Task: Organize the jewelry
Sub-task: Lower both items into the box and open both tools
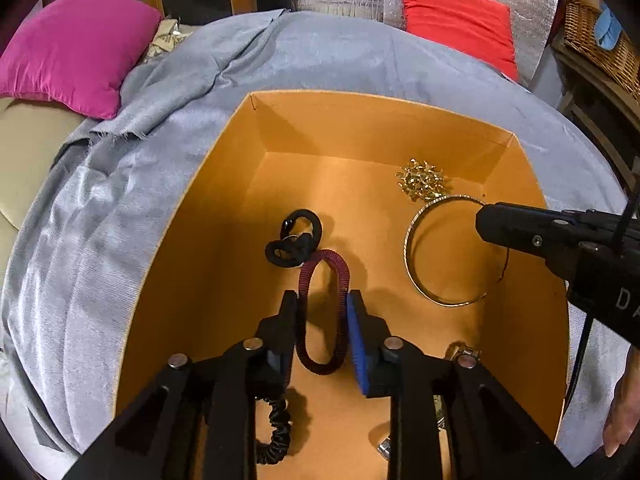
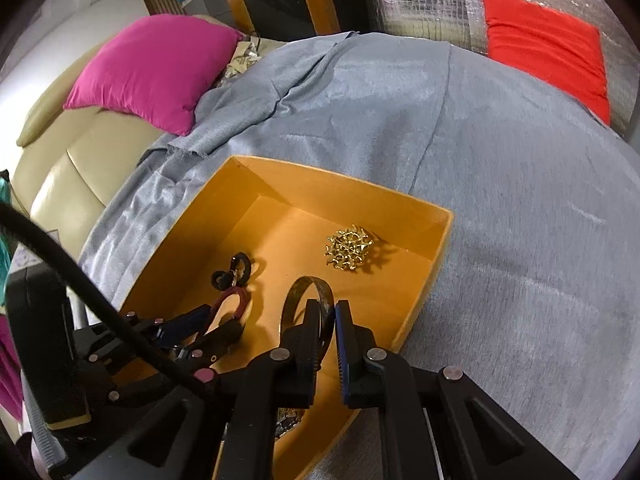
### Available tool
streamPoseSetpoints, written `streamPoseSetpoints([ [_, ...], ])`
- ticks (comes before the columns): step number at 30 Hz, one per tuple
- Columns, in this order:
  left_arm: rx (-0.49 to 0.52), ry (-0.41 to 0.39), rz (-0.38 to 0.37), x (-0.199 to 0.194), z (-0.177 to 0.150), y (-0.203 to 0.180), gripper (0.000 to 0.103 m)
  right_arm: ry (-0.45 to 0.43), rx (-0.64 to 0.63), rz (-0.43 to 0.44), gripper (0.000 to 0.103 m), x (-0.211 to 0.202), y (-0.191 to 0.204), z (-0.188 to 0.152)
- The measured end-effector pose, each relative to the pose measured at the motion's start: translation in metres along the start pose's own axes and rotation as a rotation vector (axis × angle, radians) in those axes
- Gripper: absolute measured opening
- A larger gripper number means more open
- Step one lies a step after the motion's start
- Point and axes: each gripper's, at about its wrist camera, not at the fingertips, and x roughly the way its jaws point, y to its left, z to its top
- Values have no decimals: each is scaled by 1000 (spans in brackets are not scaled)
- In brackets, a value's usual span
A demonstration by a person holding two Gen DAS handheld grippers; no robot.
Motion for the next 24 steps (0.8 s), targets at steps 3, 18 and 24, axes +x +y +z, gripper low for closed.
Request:
streamPoseSetpoints([
  [3,11,-23,22,-9,1,-2,44,-6,29,26,10,-5,-4,-2],
  [18,24,-153,137,-95,-13,-6,70,-101,106,109,10,-79,-8,-25],
  [24,23,-212,179,-146,-28,-17,75,-139,93,120,14,-126,6,-47],
])
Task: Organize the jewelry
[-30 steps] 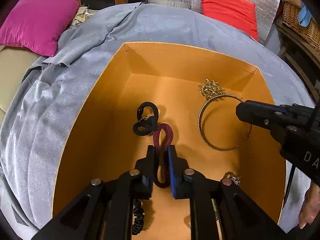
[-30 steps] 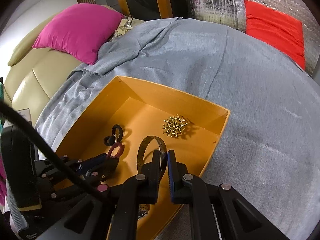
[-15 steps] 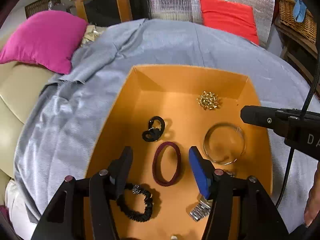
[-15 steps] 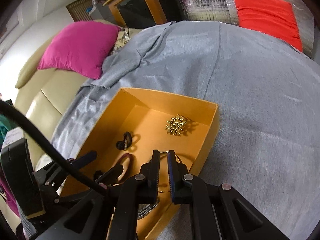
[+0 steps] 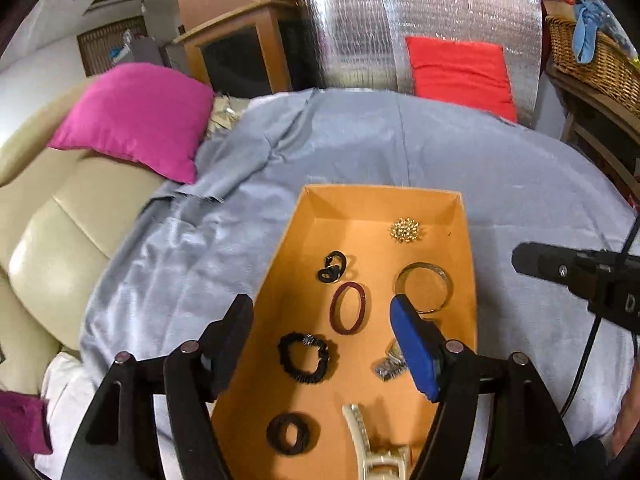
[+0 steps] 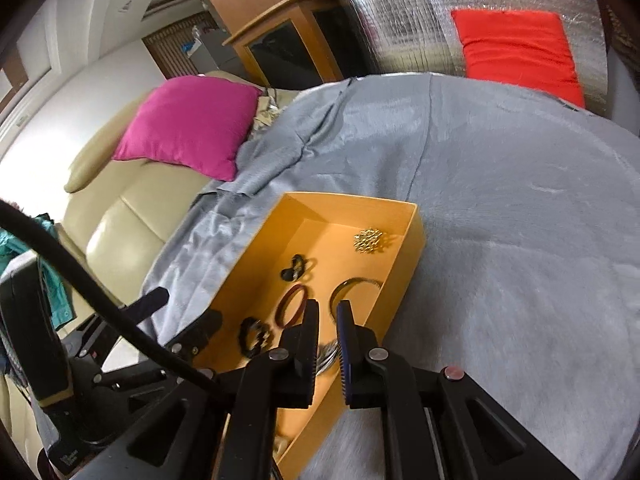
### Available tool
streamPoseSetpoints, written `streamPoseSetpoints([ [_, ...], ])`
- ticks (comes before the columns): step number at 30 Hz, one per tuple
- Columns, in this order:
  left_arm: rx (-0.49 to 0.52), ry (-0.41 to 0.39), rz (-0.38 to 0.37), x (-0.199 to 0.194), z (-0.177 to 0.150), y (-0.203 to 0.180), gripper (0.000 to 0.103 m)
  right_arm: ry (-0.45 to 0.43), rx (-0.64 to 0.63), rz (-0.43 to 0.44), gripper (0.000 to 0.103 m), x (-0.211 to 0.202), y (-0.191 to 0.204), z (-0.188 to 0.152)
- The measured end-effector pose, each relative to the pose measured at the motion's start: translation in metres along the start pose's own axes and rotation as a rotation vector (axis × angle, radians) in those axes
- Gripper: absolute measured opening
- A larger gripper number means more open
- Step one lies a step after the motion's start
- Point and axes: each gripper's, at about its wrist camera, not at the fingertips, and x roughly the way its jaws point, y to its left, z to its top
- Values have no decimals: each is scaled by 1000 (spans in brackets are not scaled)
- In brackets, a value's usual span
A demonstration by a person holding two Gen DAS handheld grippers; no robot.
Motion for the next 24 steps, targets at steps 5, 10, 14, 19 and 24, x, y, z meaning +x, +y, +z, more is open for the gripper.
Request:
streamPoseSetpoints([
  [5,7,-78,41,-51,-8,-2,84,-48,-18,14,46,-44,17,-21],
  [10,-1,-116,70,-92,-15,-3,84,-112,-54,-9,52,-91,33,-46],
  [14,9,-153,93,-124,-22,-7,85,-152,-63,-17,53,-124,39,-62],
  [19,15,-198,130,-157,-29,-8,85,-204,-57,-22,56,-161,43,-78],
  [24,-2,-230,150,-182,-33,-2,85,-229,-68,-21,56,-183,53,-92],
])
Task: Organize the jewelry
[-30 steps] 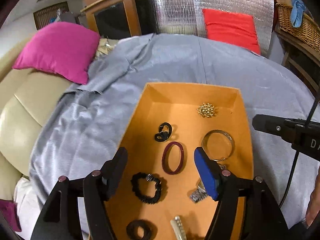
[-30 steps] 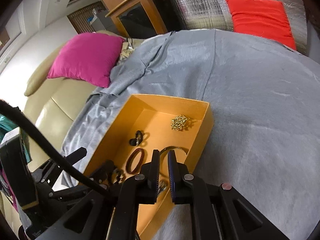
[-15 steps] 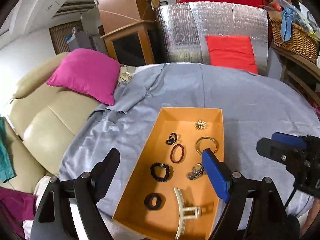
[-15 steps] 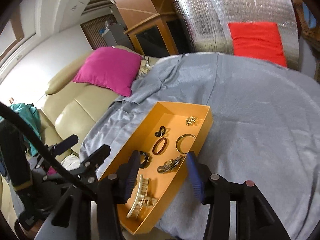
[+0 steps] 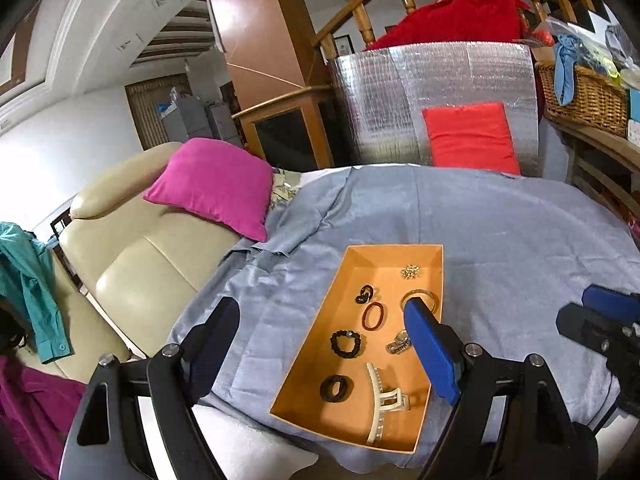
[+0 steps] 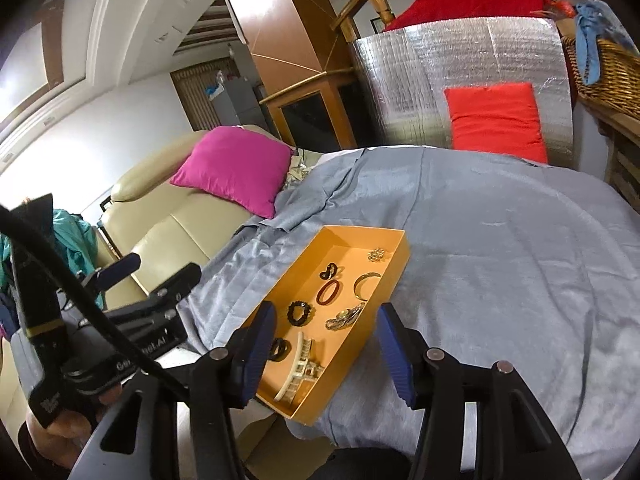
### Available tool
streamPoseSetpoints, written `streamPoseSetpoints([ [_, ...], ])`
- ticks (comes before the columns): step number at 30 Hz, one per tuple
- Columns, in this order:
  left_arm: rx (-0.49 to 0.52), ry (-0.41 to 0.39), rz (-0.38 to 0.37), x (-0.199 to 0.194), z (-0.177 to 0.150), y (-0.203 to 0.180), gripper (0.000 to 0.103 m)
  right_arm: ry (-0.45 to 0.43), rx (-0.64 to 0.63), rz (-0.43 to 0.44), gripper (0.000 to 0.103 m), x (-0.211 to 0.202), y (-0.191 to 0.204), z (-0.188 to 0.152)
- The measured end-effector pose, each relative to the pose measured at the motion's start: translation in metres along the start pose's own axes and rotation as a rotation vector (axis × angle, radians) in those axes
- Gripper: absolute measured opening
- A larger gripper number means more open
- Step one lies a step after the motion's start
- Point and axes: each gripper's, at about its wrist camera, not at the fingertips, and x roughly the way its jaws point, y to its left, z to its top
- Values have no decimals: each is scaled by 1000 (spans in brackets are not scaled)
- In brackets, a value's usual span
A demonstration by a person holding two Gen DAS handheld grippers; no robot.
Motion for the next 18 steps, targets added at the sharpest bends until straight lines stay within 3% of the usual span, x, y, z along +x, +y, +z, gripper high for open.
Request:
streamPoseSetpoints([
  [18,-24,-76,27,-58,-6,18,85,-37,-42,-2,57,-45,37,-24],
])
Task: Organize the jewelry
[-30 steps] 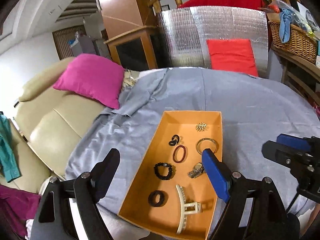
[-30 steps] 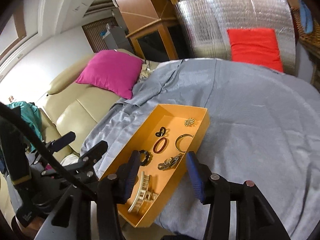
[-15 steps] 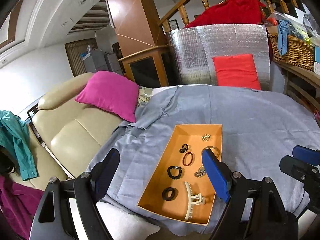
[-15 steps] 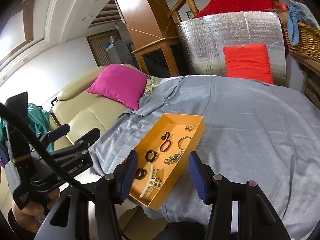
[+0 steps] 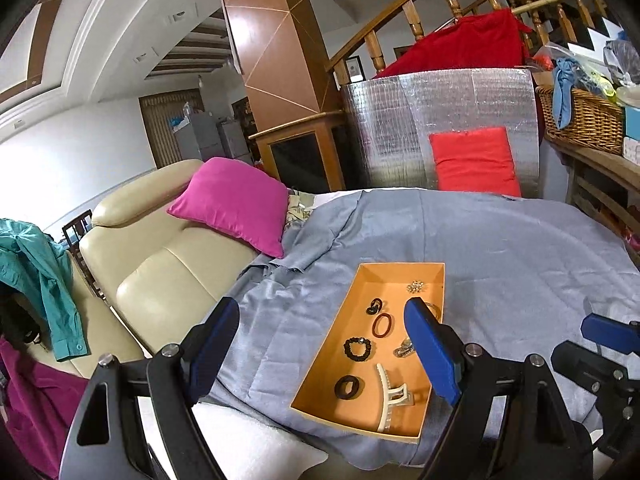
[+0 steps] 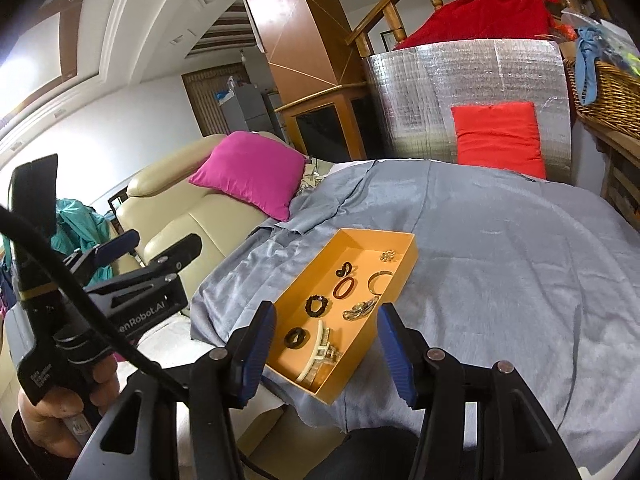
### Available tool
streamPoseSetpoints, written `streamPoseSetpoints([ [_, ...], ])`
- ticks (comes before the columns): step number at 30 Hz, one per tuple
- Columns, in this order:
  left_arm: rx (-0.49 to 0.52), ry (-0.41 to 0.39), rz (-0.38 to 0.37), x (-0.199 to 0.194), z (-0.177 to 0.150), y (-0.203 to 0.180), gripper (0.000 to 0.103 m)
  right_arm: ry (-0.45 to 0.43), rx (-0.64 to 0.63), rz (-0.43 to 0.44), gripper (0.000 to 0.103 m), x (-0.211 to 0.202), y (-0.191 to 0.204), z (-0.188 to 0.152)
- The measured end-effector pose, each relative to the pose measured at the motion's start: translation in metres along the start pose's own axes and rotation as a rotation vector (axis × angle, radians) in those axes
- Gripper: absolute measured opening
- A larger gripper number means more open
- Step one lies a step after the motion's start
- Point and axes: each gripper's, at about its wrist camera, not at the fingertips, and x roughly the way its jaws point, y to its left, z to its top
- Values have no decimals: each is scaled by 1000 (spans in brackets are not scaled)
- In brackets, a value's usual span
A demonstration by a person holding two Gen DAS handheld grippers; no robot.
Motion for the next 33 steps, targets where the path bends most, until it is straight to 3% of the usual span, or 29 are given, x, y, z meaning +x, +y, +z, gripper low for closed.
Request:
streamPoseSetpoints([
  [15,-7,-8,-3,-16,-13,3,86,-25,-7,-33,57,-29,4,-18],
  [33,-20,-32,-6,-26,-17,8,86,-38,-11,-76,61,-28,13,-19],
])
